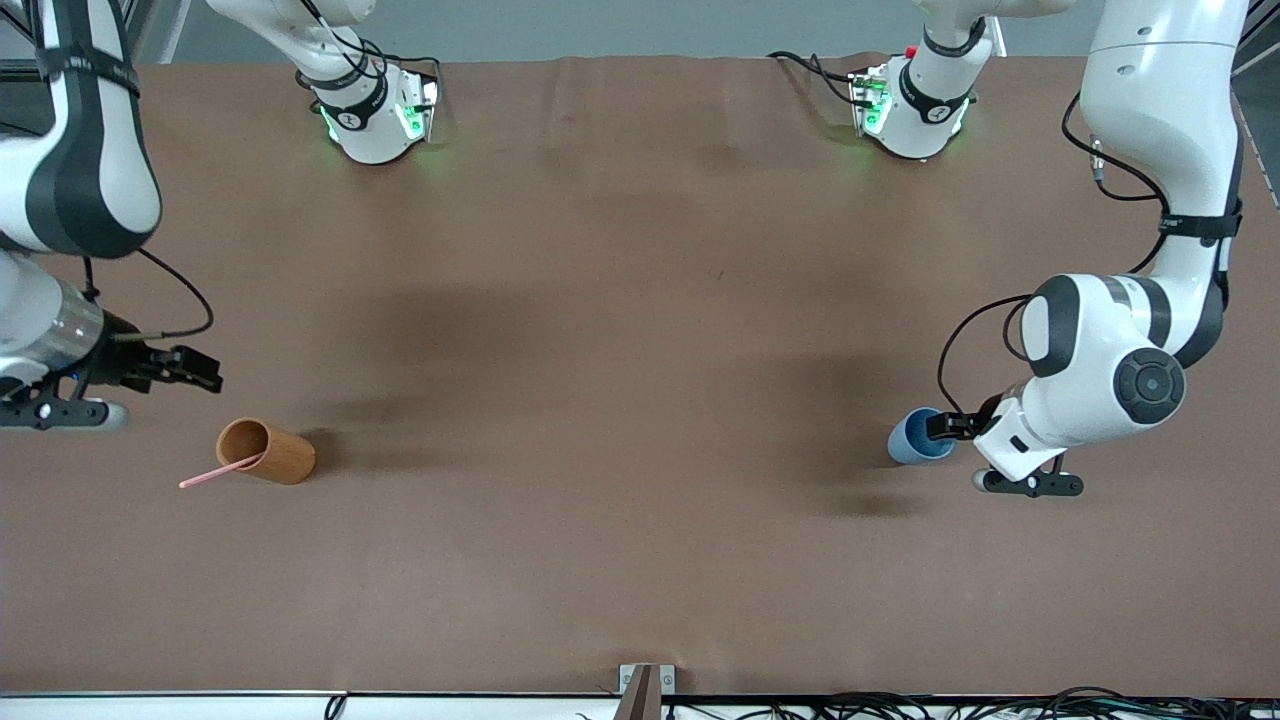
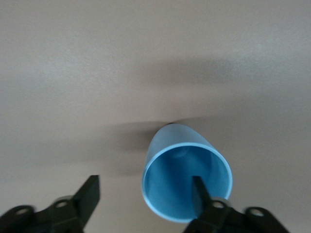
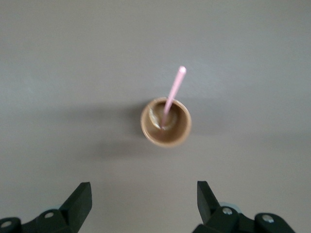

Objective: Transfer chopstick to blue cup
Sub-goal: 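Reach the right gripper to the straw while the left gripper reaches the blue cup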

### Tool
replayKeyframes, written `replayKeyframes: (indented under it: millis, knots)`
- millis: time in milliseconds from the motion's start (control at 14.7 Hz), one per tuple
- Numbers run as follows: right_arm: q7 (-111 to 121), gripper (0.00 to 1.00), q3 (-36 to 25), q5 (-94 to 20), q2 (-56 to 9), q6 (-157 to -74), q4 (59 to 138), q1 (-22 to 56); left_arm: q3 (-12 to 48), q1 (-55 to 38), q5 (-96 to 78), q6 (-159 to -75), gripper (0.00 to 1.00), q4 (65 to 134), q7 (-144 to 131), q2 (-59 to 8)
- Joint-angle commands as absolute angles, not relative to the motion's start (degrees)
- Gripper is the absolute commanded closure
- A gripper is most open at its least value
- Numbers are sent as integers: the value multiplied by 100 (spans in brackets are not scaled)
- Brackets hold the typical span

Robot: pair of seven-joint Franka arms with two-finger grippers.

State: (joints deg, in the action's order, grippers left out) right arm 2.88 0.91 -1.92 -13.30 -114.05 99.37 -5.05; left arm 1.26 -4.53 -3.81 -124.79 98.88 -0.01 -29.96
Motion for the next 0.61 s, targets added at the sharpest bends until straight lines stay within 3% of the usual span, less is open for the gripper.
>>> replayKeyframes:
  millis: [0, 68, 136, 272, 544]
  knots:
    - [325, 4, -35, -518, -1896, -11672, 9504, -519, 132, -483, -475, -13085, 62, 10414, -26, -2927]
    - [343, 4, -44, -484, -2125, -11663, 9231, -501, 141, -492, -475, -13165, 87, 10441, -18, -2944]
    - [351, 4, -44, -449, -2344, -11637, 8959, -501, 149, -510, -440, -13166, 99, 10433, 0, -2962]
    - [387, 5, -105, -431, -2679, -11637, 8667, -527, 149, -519, -396, -13131, 100, 10389, 35, -2962]
    - [387, 46, -158, -439, -3040, -11681, 8544, -527, 219, -676, -264, -12440, 100, 9908, -480, -2664]
